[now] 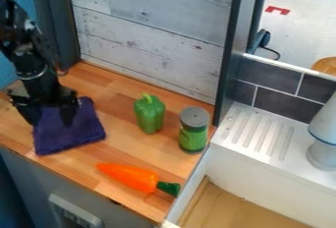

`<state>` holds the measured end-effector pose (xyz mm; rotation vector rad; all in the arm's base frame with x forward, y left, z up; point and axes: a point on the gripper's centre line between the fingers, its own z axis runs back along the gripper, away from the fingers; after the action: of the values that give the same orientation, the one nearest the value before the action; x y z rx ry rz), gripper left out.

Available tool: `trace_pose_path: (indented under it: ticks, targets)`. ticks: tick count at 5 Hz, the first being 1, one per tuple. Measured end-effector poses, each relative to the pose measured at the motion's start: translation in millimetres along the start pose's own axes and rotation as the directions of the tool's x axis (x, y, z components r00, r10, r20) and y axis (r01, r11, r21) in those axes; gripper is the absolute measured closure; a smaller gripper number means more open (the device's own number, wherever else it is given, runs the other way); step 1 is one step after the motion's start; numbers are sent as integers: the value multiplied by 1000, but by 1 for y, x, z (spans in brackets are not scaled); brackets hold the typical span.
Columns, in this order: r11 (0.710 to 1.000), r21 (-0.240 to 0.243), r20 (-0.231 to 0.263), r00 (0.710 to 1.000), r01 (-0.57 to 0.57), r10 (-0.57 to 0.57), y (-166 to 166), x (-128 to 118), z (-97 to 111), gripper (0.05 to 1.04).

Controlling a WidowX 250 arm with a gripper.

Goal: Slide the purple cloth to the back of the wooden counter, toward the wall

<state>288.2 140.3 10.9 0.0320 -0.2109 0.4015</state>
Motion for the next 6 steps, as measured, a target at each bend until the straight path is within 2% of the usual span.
trace_pose_path:
  ticks: [2,3,5,6]
  targets:
    - [1000,12,-39,999,29,-28,-10,-5,-18,83]
    - [999,26,-38,999,25,-24,-8,4,-23,83]
    - [999,31,-38,999,5,-4,-7,42,-33,83]
    - [999,26,-39,999,-24,25,-7,73,-39,83]
